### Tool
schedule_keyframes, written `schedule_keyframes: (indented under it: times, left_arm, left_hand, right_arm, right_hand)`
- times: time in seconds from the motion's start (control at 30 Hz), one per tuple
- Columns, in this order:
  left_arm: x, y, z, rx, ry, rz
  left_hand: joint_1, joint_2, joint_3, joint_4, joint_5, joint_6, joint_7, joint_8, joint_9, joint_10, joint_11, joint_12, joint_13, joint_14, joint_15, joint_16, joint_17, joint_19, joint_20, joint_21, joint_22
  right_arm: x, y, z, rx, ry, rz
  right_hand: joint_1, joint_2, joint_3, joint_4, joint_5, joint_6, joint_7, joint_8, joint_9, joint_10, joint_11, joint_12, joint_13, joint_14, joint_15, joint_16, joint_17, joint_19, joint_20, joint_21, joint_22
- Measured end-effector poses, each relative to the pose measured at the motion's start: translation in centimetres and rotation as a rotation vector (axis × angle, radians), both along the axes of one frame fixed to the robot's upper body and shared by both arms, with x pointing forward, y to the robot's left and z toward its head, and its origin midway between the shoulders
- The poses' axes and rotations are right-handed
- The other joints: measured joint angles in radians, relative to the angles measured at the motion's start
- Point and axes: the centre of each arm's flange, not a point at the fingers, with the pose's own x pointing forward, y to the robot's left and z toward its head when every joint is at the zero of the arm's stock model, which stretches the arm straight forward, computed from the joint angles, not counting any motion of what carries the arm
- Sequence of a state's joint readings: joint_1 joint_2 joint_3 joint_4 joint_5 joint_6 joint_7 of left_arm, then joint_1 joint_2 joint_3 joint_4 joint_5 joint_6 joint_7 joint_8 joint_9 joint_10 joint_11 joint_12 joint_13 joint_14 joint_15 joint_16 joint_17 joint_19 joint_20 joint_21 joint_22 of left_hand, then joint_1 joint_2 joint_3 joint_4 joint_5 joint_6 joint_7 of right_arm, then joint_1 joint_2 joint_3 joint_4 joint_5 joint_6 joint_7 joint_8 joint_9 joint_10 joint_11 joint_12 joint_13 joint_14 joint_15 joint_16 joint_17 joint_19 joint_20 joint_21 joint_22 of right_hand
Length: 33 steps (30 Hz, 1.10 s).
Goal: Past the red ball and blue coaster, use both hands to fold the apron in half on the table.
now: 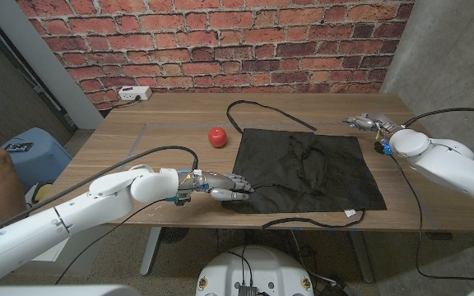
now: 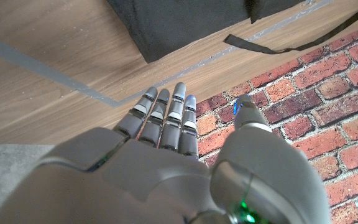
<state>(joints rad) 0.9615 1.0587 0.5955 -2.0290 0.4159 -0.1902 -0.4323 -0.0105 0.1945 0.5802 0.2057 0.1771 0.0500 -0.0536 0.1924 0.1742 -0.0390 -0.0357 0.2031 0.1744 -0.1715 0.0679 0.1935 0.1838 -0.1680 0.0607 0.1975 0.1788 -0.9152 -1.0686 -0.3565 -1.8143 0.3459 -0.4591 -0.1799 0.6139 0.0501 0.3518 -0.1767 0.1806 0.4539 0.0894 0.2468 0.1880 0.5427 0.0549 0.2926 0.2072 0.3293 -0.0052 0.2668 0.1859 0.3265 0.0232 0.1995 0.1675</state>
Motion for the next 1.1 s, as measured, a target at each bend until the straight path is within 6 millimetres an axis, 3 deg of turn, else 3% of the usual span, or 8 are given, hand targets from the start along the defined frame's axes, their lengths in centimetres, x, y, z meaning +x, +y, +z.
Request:
schedule_keyframes:
  times: [0.5,1.1]
  left_arm:
    - [-0.1,-0.1,-0.1,0.004,-0.008,-0.008]
    - [-0.5,-0.6,-0.4,0.010,-0.009,-0.020]
  left_hand:
    - [0.000,0.000,-0.004,0.004,0.000,0.000,0.000,0.000,0.000,0.000,0.000,0.000,0.000,0.000,0.000,0.000,0.000,0.000,0.000,0.000,0.000]
    - [0.000,0.000,-0.004,0.004,0.000,0.000,0.000,-0.005,0.000,0.007,0.004,0.000,0.000,0.000,0.000,0.000,0.000,0.000,0.000,0.000,0.000]
  right_arm:
    - [0.3,-0.2,0.7,-0.118,0.076,-0.025]
    - [1.1,-2.3,0.1,-0.197,0.162,-0.058]
  right_hand:
    - [0.009,-0.009,0.000,0.000,0.000,-0.004,0.004,-0.009,0.000,-0.009,-0.002,-0.004,0.005,-0.004,0.004,-0.012,0.000,0.000,0.000,-0.004,0.000]
    - [0.022,-0.022,-0.006,0.006,0.000,-0.021,0.002,-0.021,0.001,-0.033,-0.003,-0.012,0.014,-0.013,0.005,-0.023,0.000,0.000,0.000,-0.004,0.000]
